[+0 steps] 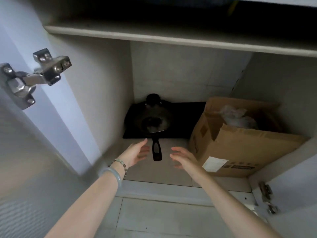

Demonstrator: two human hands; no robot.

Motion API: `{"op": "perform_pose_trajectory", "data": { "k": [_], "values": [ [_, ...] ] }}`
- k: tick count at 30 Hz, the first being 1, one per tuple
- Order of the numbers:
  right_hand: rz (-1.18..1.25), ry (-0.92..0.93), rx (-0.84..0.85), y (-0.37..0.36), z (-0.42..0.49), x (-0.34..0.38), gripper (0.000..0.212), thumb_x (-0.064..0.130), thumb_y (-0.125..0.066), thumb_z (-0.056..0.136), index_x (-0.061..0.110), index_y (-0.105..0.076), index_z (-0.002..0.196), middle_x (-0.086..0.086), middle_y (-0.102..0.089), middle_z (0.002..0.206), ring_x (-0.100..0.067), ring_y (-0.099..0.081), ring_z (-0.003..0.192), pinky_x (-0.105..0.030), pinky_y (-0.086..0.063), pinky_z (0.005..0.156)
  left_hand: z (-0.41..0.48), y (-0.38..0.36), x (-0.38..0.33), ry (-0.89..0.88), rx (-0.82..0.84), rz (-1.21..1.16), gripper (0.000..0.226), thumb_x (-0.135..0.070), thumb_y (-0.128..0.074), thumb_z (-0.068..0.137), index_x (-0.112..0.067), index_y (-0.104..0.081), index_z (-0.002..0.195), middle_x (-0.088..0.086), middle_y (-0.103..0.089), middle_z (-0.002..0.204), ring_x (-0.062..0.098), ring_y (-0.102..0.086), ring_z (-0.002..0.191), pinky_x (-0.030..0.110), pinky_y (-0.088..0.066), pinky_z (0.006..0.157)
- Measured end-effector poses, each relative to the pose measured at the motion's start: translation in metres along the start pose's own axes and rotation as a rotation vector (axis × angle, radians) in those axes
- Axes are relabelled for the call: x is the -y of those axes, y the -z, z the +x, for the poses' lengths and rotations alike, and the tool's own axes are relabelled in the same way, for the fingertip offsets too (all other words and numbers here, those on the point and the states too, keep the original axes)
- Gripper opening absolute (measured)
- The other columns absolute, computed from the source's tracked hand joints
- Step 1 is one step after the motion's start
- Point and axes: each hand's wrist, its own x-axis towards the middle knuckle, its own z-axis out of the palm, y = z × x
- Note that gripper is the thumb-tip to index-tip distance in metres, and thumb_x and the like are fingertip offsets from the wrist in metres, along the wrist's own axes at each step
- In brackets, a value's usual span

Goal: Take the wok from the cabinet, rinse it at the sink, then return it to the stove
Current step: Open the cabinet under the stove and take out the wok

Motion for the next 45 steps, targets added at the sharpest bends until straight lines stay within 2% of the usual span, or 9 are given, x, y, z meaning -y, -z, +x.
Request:
{"op": "perform_pose_trajectory", "data": {
  "k": [4, 7, 15, 22, 26, 31, 36, 41, 45],
  "values": [
    [0.006, 0.004, -0.009, 0.002, 0.015, -0.01, 0.027, 0.023, -0.059, 0.092, 0.026, -0.056, 0.119, 0.002, -0.059, 0.112, -0.011, -0.057, 0.108, -0.033, -0.051, 0.094, 0.024, -0.016, 0.0, 0.031, 0.058, -0.006, 0.042, -0.023, -0.073, 0.082, -0.001, -0.06, 0.115, 0.015, -0.07, 0.108, 0.025, -0.068, 0.098, 0.032, -0.054, 0.073],
    [0.005, 0.0, -0.013, 0.007, 0.018, -0.018, 0.029, 0.023, -0.059, 0.093, 0.024, -0.058, 0.121, 0.008, -0.058, 0.108, -0.006, -0.057, 0.104, -0.034, -0.052, 0.094, 0.034, -0.022, 0.005, 0.039, 0.026, -0.028, 0.052, -0.008, -0.077, 0.075, 0.006, -0.055, 0.121, 0.021, -0.069, 0.109, 0.028, -0.069, 0.093, 0.036, -0.056, 0.071],
    [-0.003, -0.001, -0.01, 0.002, 0.018, -0.032, 0.023, 0.02, -0.062, 0.091, 0.025, -0.062, 0.114, 0.007, -0.061, 0.109, -0.004, -0.058, 0.102, -0.029, -0.053, 0.093, 0.021, -0.029, 0.003, 0.067, 0.038, 0.023, 0.031, 0.0, -0.069, 0.08, 0.003, -0.062, 0.11, 0.008, -0.073, 0.079, 0.016, -0.071, 0.069, 0.024, -0.053, 0.05],
    [0.243, -0.13, 0.044, -0.002, 0.011, -0.037, 0.034, 0.031, -0.064, 0.089, 0.015, -0.061, 0.119, -0.01, -0.068, 0.112, -0.022, -0.067, 0.102, -0.034, -0.057, 0.083, -0.002, -0.048, 0.02, 0.229, 0.239, -0.08, 0.012, 0.003, -0.065, 0.081, -0.002, -0.064, 0.092, 0.01, -0.071, 0.087, 0.021, -0.067, 0.084, 0.028, -0.054, 0.07],
    [0.285, -0.233, 0.101, -0.008, 0.014, -0.03, 0.045, 0.034, -0.076, 0.079, 0.009, -0.063, 0.114, -0.017, -0.07, 0.102, -0.031, -0.07, 0.089, -0.047, -0.059, 0.079, -0.005, -0.053, 0.038, 0.255, 0.222, 0.083, 0.012, -0.005, -0.062, 0.084, -0.012, -0.063, 0.093, 0.004, -0.066, 0.092, 0.015, -0.059, 0.089, 0.025, -0.046, 0.077],
    [0.238, -0.208, 0.03, -0.016, 0.019, -0.018, 0.028, 0.014, -0.062, 0.091, 0.004, -0.057, 0.117, -0.016, -0.065, 0.087, -0.022, -0.062, 0.059, -0.029, -0.053, 0.051, 0.013, -0.041, 0.044, 0.193, 0.119, 0.05, 0.044, -0.039, -0.06, 0.09, -0.007, -0.058, 0.119, 0.01, -0.057, 0.12, 0.024, -0.05, 0.117, 0.033, -0.04, 0.095],
    [0.157, -0.304, 0.041, -0.023, 0.023, 0.001, 0.001, 0.006, -0.054, 0.09, 0.006, -0.053, 0.092, -0.017, -0.059, 0.083, -0.023, -0.057, 0.052, -0.029, -0.051, 0.047, 0.032, -0.038, 0.041, 0.194, 0.133, -0.204, 0.044, -0.037, -0.054, 0.094, -0.001, -0.051, 0.119, 0.013, -0.063, 0.111, 0.025, -0.058, 0.106, 0.037, -0.042, 0.1],
    [0.044, -0.298, -0.027, -0.035, 0.02, -0.006, 0.008, 0.016, -0.055, 0.086, 0.011, -0.051, 0.081, -0.008, -0.052, 0.064, -0.017, -0.048, 0.04, -0.021, -0.041, 0.038, 0.035, -0.049, 0.041, 0.228, 0.191, -0.278, 0.025, -0.02, -0.059, 0.09, -0.006, -0.056, 0.111, 0.014, -0.063, 0.107, 0.023, -0.062, 0.09, 0.03, -0.054, 0.068],
    [-0.194, -0.21, -0.056, -0.04, 0.013, -0.018, 0.017, 0.016, -0.06, 0.081, 0.009, -0.051, 0.095, -0.007, -0.056, 0.057, -0.012, -0.048, 0.03, -0.017, -0.037, 0.034, 0.038, -0.05, 0.046, 0.219, 0.177, -0.342, 0.005, -0.006, -0.056, 0.091, -0.004, -0.056, 0.095, 0.018, -0.062, 0.1, 0.026, -0.06, 0.091, 0.039, -0.048, 0.088]
  ]
}}
